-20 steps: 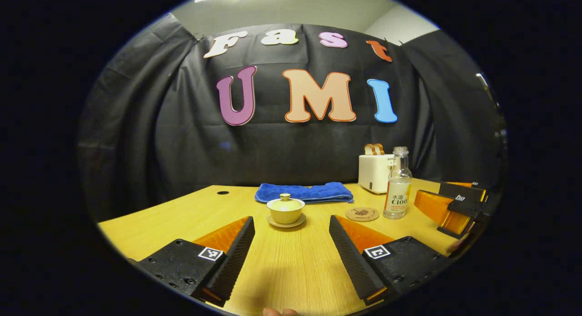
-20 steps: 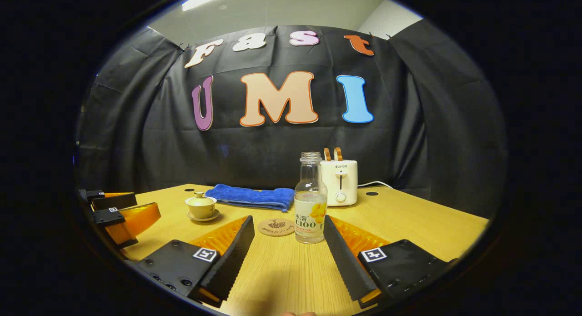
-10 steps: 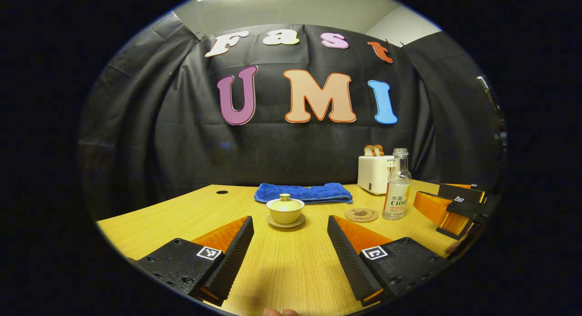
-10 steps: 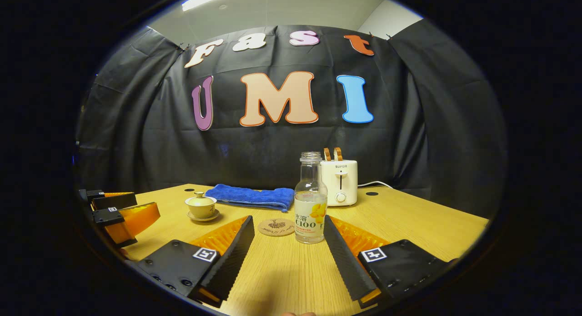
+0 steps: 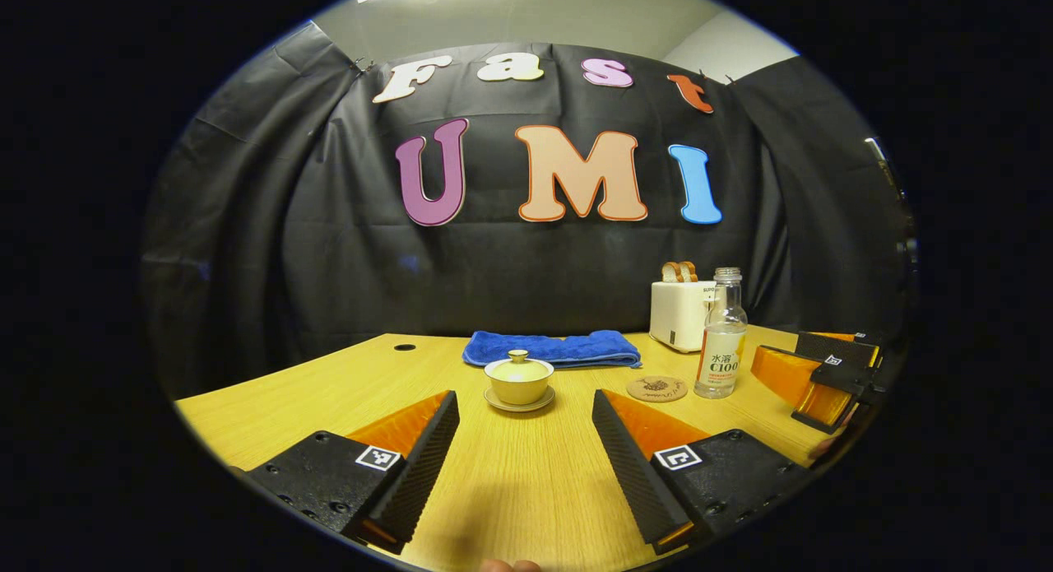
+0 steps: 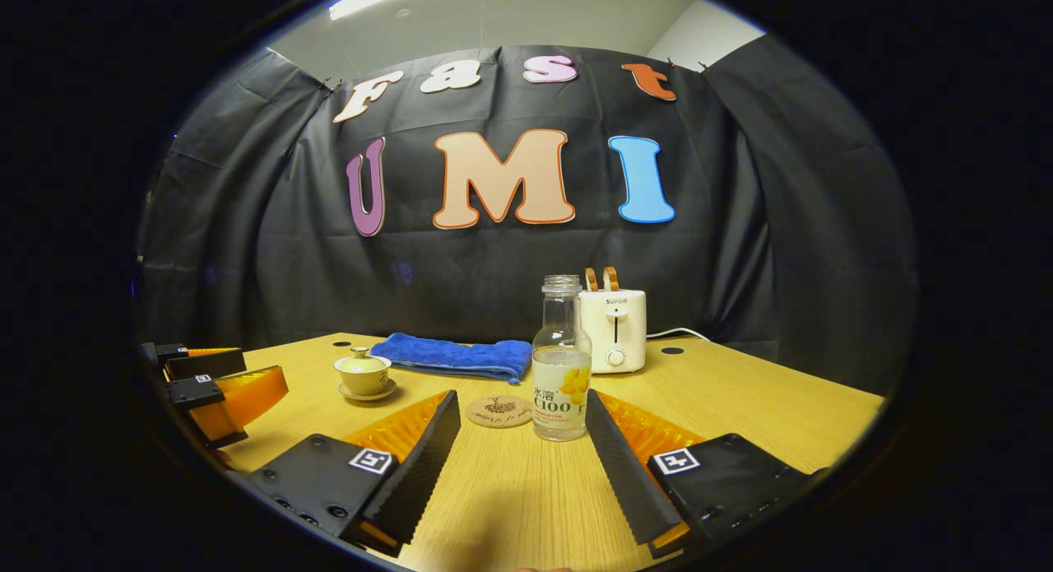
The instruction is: Open the teacup lid with one hand, grasp the water bottle and pour water into the teacup with the other hand; after pouring, place the water bottle on the coaster and then close the teacup lid.
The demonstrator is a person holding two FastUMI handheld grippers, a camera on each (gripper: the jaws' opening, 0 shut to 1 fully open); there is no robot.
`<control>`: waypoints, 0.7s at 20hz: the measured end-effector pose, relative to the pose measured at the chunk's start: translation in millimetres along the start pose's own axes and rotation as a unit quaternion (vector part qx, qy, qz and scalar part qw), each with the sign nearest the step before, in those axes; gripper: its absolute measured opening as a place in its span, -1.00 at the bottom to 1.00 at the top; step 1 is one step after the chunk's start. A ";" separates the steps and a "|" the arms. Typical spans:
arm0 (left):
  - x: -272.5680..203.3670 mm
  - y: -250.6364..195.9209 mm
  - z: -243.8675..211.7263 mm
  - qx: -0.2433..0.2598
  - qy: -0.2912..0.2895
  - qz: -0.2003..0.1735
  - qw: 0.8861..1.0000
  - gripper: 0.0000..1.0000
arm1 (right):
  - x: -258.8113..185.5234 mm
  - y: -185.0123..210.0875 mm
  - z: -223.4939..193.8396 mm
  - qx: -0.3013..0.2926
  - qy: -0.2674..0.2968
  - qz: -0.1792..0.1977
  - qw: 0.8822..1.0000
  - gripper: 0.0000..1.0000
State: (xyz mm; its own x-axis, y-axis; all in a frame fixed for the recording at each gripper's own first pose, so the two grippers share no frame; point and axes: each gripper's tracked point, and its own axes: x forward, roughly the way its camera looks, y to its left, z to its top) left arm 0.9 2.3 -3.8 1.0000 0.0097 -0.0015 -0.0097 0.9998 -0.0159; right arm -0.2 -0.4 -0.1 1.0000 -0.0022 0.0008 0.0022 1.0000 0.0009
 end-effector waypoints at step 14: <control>96.1 13.6 -4.2 0.002 0.002 -0.003 1.000 0.91 | 5.0 -10.4 0.3 0.000 0.001 -0.007 1.000 0.96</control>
State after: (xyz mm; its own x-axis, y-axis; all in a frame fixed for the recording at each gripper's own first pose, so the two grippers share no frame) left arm 96.9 16.8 -8.4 1.0000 0.0030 -0.0052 -0.0031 0.9999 -0.0129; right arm 4.8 -10.9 0.2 0.9999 -0.0168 -0.0005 0.0168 0.9999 0.0013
